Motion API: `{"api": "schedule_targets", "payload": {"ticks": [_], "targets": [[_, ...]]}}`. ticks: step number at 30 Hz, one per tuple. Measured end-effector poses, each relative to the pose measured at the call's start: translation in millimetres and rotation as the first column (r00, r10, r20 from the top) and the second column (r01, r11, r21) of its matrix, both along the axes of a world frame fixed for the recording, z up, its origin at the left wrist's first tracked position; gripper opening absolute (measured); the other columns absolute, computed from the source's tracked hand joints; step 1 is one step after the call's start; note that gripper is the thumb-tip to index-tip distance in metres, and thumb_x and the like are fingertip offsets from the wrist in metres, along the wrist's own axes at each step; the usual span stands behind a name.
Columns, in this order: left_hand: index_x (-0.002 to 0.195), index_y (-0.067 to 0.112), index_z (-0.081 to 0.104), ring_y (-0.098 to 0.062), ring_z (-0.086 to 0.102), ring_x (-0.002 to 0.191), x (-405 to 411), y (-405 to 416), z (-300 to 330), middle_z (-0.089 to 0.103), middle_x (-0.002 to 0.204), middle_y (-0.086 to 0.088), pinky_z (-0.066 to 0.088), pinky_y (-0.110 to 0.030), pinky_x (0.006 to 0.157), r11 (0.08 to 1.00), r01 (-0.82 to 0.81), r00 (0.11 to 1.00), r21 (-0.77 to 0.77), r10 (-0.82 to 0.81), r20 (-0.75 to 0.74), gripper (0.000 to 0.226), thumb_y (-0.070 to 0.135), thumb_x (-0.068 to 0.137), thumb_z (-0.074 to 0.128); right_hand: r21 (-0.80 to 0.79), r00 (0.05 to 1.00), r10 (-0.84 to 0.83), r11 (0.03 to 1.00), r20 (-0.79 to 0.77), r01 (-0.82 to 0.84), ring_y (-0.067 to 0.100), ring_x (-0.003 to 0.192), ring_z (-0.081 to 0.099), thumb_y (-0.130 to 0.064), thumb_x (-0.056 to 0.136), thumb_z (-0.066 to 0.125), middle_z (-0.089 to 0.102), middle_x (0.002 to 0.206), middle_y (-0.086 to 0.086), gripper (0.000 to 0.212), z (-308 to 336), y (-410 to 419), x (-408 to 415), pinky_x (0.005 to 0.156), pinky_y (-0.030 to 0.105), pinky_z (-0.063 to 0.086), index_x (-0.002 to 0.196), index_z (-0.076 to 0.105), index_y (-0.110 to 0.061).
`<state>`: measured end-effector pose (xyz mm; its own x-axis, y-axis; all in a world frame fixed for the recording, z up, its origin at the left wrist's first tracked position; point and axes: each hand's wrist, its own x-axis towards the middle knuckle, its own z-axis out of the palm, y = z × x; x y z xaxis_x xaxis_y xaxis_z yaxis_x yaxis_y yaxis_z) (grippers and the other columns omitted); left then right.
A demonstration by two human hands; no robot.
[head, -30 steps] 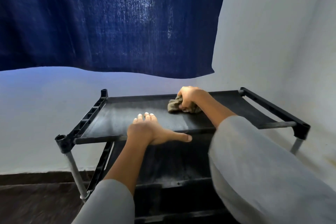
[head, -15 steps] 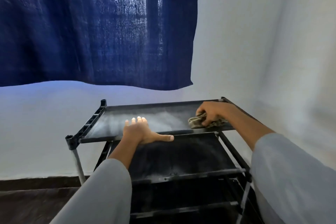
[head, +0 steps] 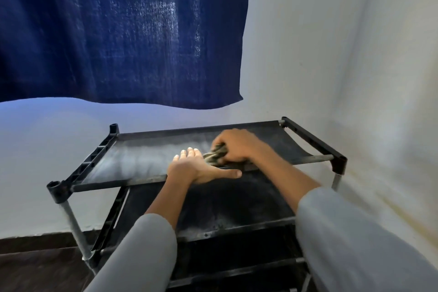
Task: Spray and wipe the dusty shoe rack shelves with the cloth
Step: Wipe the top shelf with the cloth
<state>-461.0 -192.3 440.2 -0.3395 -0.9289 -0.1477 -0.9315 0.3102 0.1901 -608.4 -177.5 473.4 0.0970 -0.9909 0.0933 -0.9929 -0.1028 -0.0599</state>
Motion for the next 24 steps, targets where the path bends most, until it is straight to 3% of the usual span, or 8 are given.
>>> {"api": "schedule_targets", "payload": {"ticks": [4,7,12,15,17,24], "targets": [[0.154,0.012,0.016,-0.025,0.020,0.146,0,-1,2,0.019,0.161,-0.007,0.021,-0.040,0.117,0.999,-0.005,1.000,0.043,0.005,0.009,0.150,0.103,0.038,0.043,0.007,1.000,-0.017,1.000,0.013,0.017,0.021,0.102,0.060,-0.032,0.080,0.070,0.064,0.114,-0.006,0.033,-2,-4,4,0.077,0.033,0.044,0.112,0.063,-0.038],[0.156,0.011,0.005,-0.025,0.006,0.150,-1,5,6,0.003,0.164,-0.007,0.011,-0.040,0.119,0.996,-0.018,1.000,0.086,0.017,0.015,0.149,0.100,0.044,0.045,0.031,0.980,-0.184,0.982,-0.079,0.187,0.023,0.108,0.059,-0.032,0.082,0.064,0.062,0.121,-0.006,0.029,3,11,-53,0.087,0.038,0.047,0.110,0.062,-0.040],[0.156,0.010,-0.005,-0.023,-0.007,0.151,-3,6,4,-0.008,0.164,-0.006,0.002,-0.041,0.122,0.994,-0.018,1.000,0.111,0.016,0.017,0.157,0.102,0.037,0.041,0.000,0.863,-0.476,0.876,-0.169,0.483,0.021,0.103,0.060,-0.038,0.084,0.063,0.063,0.114,-0.004,0.027,8,30,-124,0.076,0.028,0.038,0.111,0.062,-0.041],[0.155,0.009,-0.007,-0.023,-0.010,0.151,-1,5,5,-0.011,0.164,-0.007,0.000,-0.041,0.121,0.991,-0.014,1.000,0.131,0.012,0.017,0.160,0.101,0.032,0.037,-0.063,0.868,-0.447,0.894,-0.219,0.444,0.020,0.087,0.060,-0.031,0.083,0.063,0.067,0.100,-0.002,0.021,4,9,-105,0.073,0.028,0.040,0.103,0.068,-0.032],[0.155,0.008,-0.008,-0.023,-0.010,0.151,0,6,6,-0.012,0.163,-0.008,0.000,-0.040,0.121,0.991,-0.002,1.000,0.134,0.000,0.015,0.159,0.100,0.033,0.036,-0.058,0.909,-0.380,0.925,-0.172,0.376,0.020,0.089,0.063,-0.029,0.078,0.065,0.069,0.096,-0.002,0.023,1,-8,-82,0.074,0.029,0.043,0.100,0.069,-0.029],[0.155,0.007,-0.005,-0.024,-0.002,0.151,-4,2,4,-0.005,0.164,-0.010,0.004,-0.040,0.121,0.994,0.004,0.999,0.109,-0.008,0.036,0.162,0.100,0.027,0.033,-0.136,0.986,-0.164,0.977,-0.008,0.161,0.023,0.109,0.058,-0.030,0.078,0.066,0.063,0.117,-0.002,0.043,-17,-61,19,0.087,0.031,0.044,0.121,0.057,-0.032]]}}
